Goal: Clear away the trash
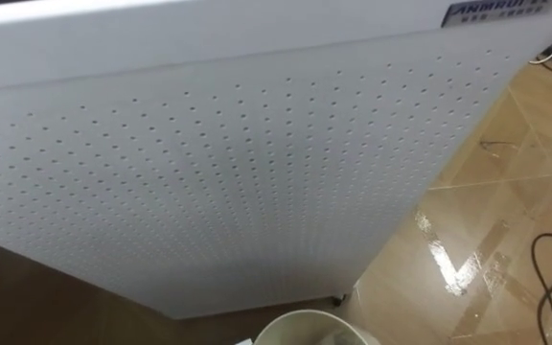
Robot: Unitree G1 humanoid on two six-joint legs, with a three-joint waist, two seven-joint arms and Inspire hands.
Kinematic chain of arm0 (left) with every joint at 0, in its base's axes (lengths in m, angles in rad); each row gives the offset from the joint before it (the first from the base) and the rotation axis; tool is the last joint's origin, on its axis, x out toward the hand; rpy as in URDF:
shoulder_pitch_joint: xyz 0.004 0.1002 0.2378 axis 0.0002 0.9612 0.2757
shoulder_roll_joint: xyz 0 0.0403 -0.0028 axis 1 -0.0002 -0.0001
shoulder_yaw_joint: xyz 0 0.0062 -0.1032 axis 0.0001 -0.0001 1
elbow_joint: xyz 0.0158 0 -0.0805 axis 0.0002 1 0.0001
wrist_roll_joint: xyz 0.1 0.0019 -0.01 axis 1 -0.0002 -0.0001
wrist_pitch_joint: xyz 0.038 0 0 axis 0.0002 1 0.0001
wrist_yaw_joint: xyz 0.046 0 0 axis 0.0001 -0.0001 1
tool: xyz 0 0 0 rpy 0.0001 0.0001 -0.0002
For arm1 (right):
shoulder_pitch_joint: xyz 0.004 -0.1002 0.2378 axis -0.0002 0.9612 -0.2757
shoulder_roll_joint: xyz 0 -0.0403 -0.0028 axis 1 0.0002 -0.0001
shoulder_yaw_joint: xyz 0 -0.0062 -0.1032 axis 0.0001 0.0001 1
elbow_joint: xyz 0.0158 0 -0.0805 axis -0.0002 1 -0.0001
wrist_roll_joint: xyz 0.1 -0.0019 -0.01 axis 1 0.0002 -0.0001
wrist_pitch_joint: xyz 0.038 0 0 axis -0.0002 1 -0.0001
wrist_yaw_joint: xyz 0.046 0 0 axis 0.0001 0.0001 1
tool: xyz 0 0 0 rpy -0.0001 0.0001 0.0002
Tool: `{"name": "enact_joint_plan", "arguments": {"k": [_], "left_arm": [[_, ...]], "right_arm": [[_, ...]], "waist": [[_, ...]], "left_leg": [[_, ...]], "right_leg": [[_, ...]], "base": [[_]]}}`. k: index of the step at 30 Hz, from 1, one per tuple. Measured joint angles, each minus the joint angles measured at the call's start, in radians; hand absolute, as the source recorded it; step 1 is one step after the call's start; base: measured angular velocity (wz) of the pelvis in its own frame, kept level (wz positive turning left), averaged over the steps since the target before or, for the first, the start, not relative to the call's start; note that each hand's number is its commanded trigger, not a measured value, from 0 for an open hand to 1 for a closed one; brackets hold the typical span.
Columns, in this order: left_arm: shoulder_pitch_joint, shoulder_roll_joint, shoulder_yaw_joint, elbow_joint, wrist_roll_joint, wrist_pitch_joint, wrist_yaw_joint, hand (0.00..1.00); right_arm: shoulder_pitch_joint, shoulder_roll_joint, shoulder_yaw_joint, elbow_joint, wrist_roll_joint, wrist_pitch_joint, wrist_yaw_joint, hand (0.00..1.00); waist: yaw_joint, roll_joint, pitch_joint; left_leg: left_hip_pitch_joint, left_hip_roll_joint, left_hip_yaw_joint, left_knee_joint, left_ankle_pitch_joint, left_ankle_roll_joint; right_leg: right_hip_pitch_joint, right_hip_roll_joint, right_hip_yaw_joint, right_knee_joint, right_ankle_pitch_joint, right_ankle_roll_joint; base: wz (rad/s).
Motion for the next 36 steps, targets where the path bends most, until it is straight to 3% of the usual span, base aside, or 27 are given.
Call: {"name": "enact_joint_plan", "arguments": {"k": [15, 24, 28, 29, 36], "left_arm": [[-0.001, -0.001, -0.011, 0.036, 0.024, 0.0, 0.0, 0.0], [0.032, -0.005, 0.037, 0.133, 0.175, 0.0, 0.059, 0.0], [0.079, -0.001, 0.05, 0.139, 0.189, 0.0, 0.089, 0.0], [0.092, -0.005, 0.054, 0.138, 0.195, 0.0, 0.096, 0.0], [0.185, -0.029, 0.146, 0.132, 0.211, 0.001, 0.133, 0.0]], "right_arm": [[0.005, 0.001, 0.001, 0.004, 0.003, 0.001, -0.001, 1.0], [0.045, -0.004, -0.014, 0.025, 0.003, 0.002, -0.001, 1.0], [0.089, -0.009, -0.028, 0.032, 0.003, -0.007, 0.001, 1.0], [0.111, -0.012, -0.032, 0.03, 0.004, -0.008, 0.001, 1.0], [0.244, -0.009, -0.097, 0.021, 0.058, -0.008, 0.005, 1.0]], "waist": [[0.002, 0.003, -0.0004], [0.002, 0.006, -0.0009], [-0.005, 0.01, -0.0082], [-0.004, 0.008, -0.0162], [-0.006, -0.02, -0.0426]], "left_leg": [[0.001, 0.001, 0.0, 0.001, 0.0, 0.0], [0.055, -0.006, 0.001, -0.04, 0.009, -0.001], [0.133, -0.014, -0.014, -0.071, 0.01, -0.003], [0.151, -0.019, -0.015, -0.081, 0.011, -0.003], [0.287, -0.032, -0.016, -0.14, 0.012, -0.002]], "right_leg": [[0.002, 0.001, -0.002, 0.0, 0.0, 0.0], [0.054, 0.0, -0.007, -0.023, 0.0, 0.001], [0.143, -0.001, -0.031, -0.06, -0.004, 0.008], [0.159, -0.001, -0.032, -0.061, -0.011, 0.012], [0.312, -0.001, -0.06, -0.136, -0.02, 0.026]], "base": [[0.0], [0.03], [0.13], [0.21], [0.14]]}}
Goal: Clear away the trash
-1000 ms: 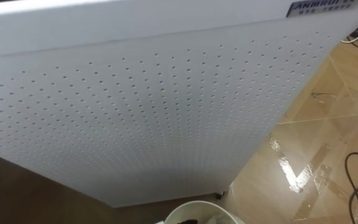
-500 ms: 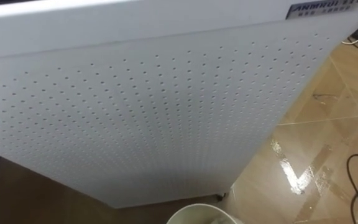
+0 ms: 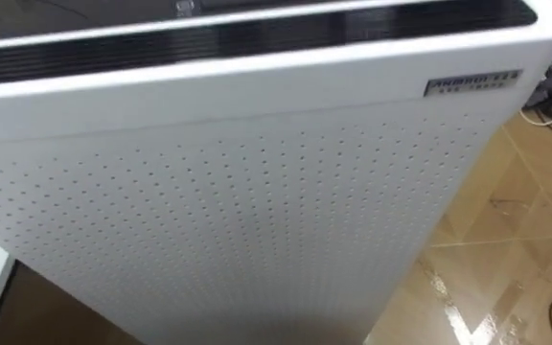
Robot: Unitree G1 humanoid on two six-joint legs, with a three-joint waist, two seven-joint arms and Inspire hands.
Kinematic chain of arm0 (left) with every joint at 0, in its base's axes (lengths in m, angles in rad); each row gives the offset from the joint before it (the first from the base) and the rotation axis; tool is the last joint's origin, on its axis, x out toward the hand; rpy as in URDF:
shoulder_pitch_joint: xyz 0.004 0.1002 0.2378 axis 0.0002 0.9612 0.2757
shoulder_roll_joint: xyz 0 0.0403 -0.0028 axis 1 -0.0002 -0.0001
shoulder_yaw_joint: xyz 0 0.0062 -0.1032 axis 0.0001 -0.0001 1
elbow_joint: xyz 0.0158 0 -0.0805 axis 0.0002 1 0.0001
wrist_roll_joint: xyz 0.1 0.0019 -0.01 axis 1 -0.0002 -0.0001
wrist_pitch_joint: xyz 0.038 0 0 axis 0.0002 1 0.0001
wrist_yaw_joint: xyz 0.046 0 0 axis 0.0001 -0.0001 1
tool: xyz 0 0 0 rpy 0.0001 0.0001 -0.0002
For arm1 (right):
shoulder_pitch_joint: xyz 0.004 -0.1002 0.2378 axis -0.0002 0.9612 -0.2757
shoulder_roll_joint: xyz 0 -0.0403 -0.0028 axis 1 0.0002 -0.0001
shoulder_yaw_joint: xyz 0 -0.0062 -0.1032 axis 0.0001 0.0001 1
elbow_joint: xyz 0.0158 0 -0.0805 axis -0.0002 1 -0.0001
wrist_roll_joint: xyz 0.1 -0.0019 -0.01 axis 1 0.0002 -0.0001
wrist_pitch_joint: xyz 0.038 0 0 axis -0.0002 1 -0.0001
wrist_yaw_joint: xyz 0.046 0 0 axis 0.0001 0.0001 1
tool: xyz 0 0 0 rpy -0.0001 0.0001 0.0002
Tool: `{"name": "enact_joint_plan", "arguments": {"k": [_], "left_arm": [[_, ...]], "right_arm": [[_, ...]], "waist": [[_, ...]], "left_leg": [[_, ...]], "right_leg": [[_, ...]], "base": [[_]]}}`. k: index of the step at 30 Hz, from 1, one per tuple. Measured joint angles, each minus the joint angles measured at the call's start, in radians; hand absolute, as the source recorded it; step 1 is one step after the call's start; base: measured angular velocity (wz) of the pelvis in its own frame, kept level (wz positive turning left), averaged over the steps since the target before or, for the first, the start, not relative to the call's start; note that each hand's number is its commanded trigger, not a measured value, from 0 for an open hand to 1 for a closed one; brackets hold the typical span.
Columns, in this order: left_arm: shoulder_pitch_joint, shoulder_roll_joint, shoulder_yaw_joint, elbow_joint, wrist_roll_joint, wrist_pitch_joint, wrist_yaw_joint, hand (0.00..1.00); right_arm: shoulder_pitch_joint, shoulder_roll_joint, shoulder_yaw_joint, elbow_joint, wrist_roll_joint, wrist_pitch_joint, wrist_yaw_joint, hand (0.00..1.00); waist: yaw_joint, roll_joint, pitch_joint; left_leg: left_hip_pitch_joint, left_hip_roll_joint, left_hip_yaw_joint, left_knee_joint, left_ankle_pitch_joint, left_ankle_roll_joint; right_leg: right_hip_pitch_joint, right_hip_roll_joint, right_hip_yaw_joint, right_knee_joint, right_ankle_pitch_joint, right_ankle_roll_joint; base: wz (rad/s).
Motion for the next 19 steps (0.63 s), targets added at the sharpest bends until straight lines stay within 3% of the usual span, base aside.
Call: {"name": "enact_joint_plan", "arguments": {"k": [2, 7, 12, 16, 19], "left_arm": [[0.031, 0.002, 0.027, -0.016, 0.001, 0.002, 0.016, 0.0], [0.078, -0.002, 0.094, -0.009, -0.004, 0.003, 0.043, 0.0], [0.113, -0.011, 0.152, 0.082, -0.078, 0.003, 0.08, 0.0], [0.116, -0.046, 0.248, 0.219, -0.17, 0.004, 0.133, 0.0], [0.122, -0.063, 0.303, 0.255, -0.207, 0.005, 0.152, 0.0]], "right_arm": [[0.038, 0.001, -0.042, -0.002, 0.018, 0.0, 0.004, 1.0], [0.081, 0.007, -0.099, 0.004, 0.02, 0.003, -0.004, 1.0], [0.115, 0.009, -0.13, 0.004, 0.03, 0.007, -0.015, 1.0], [0.12, 0.013, -0.15, 0.027, 0.023, 0.012, -0.019, 1.0], [0.121, 0.021, -0.175, 0.044, 0.021, 0.025, -0.015, 1.0]], "waist": [[-0.004, -0.014, -0.006], [-0.021, -0.033, -0.0086], [-0.019, -0.031, -0.0098], [-0.013, -0.023, -0.0074], [0.007, -0.023, -0.0065]], "left_leg": [[0.046, -0.005, -0.002, -0.009, 0.0, 0.0], [0.113, -0.004, 0.0, -0.03, -0.004, -0.004], [0.178, -0.003, 0.001, -0.064, -0.007, -0.009], [0.218, -0.004, 0.006, -0.081, -0.008, -0.011], [0.22, -0.005, 0.008, -0.084, -0.009, -0.012]], "right_leg": [[0.061, 0.0, -0.008, -0.027, -0.002, 0.005], [0.15, 0.011, -0.033, -0.078, 0.001, 0.01], [0.203, 0.018, -0.04, -0.097, 0.0, 0.009], [0.238, 0.02, -0.031, -0.113, 0.0, 0.009], [0.241, 0.02, -0.03, -0.116, 0.0, 0.009]], "base": [[0.19], [0.15], [0.01], [-0.04], [-0.02]]}}
